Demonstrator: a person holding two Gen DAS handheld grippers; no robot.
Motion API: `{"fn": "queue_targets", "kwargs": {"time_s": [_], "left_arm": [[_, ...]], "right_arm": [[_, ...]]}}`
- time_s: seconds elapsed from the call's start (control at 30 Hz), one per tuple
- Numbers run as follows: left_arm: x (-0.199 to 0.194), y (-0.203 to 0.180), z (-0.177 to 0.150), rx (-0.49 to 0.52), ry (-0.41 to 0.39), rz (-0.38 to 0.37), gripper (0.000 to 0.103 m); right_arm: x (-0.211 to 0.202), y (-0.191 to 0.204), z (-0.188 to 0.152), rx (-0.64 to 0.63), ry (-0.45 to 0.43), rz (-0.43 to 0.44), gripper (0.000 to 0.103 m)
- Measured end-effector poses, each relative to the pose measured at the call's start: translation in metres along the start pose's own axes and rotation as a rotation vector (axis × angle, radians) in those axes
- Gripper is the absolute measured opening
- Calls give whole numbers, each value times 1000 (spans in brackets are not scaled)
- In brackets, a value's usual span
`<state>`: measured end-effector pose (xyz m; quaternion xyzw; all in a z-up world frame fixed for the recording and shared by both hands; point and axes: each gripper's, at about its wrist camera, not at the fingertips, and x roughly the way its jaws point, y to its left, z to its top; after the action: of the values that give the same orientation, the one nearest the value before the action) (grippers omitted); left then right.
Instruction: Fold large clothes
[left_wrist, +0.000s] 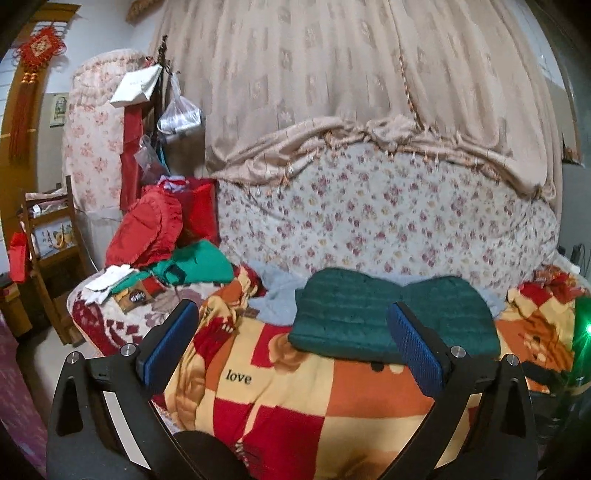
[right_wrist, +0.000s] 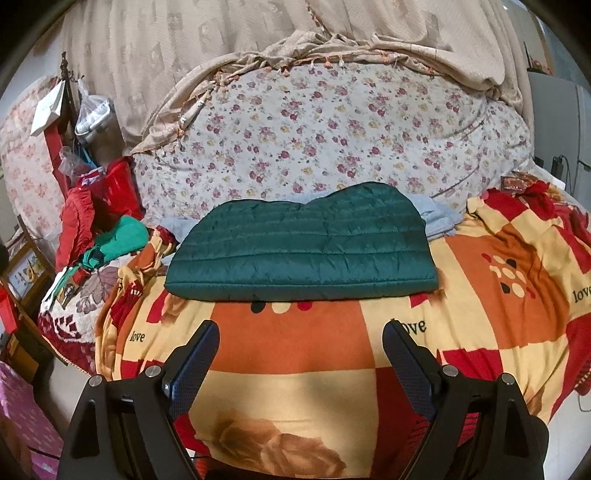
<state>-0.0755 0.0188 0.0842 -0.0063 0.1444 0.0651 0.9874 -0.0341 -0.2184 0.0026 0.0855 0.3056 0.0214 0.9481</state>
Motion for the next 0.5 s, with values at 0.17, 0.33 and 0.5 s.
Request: {"fn": "queue_targets", "kwargs": {"time_s": [0.17, 0.33, 0.5], "left_arm": [[6, -6, -6, 14, 38, -9, 102], [6, -18, -10, 57, 46, -30, 102], [9, -22, -14, 70, 75, -66, 102]], "right_arm": [[2, -2, -1, -3, 10, -3, 88], [8, -2, -5, -8, 34, -9, 88], [10, 0, -7, -20, 44, -15, 88]]}}
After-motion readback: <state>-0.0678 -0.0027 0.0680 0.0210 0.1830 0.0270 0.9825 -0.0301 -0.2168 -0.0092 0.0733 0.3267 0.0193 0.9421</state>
